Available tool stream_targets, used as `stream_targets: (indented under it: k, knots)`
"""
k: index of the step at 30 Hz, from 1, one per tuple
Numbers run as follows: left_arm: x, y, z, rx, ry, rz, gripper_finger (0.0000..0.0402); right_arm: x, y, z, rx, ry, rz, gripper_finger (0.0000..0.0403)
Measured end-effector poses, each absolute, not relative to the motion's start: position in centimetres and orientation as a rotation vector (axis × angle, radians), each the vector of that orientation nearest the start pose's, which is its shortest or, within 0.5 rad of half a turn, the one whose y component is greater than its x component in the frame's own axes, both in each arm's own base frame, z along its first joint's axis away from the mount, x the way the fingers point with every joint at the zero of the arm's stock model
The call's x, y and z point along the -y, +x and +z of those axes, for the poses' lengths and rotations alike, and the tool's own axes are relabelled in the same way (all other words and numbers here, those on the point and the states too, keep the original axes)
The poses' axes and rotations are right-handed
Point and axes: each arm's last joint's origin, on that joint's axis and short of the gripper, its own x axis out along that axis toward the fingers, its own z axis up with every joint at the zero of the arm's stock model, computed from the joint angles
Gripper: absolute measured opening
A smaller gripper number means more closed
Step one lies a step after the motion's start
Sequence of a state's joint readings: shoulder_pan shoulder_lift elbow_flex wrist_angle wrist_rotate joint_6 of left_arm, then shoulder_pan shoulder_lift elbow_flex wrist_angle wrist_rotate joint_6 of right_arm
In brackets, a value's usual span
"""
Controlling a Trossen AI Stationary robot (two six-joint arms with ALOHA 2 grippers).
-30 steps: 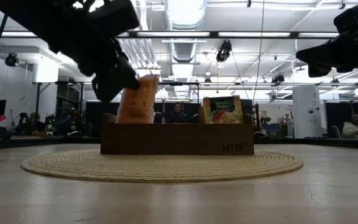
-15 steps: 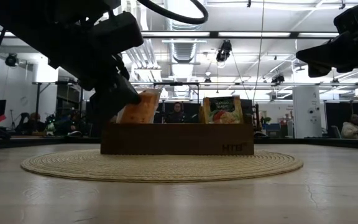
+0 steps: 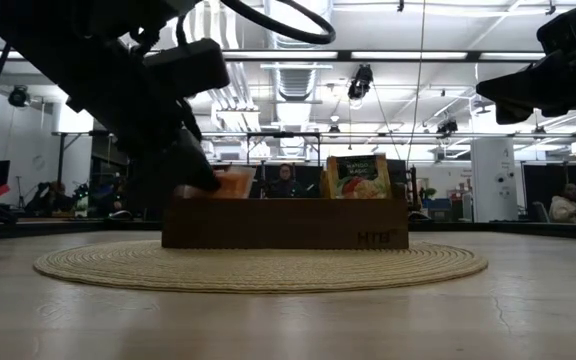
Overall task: Pick & Place Tea
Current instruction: Put the white and orange tea bag into the wooden organizer
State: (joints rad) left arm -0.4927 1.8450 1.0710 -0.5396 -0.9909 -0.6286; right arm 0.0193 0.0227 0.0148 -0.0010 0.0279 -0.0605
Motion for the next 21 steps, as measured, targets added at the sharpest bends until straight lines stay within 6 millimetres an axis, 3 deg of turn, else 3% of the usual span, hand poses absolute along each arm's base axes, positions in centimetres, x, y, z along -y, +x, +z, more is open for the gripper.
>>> stream_targets:
  k: [12, 21]
  knots:
    - [13.6, 30.0, 15.0, -0.845, 0.272, 0.609, 0.0022, -0.1, 9.8, 16.7, -0.009, -0.061, -0.009, 0.0008]
    - [13.6, 29.9, 16.4, -0.924, 0.346, 0.57, 0.0101, -0.1, 9.8, 16.7, -0.009, -0.061, -0.008, 0.0008]
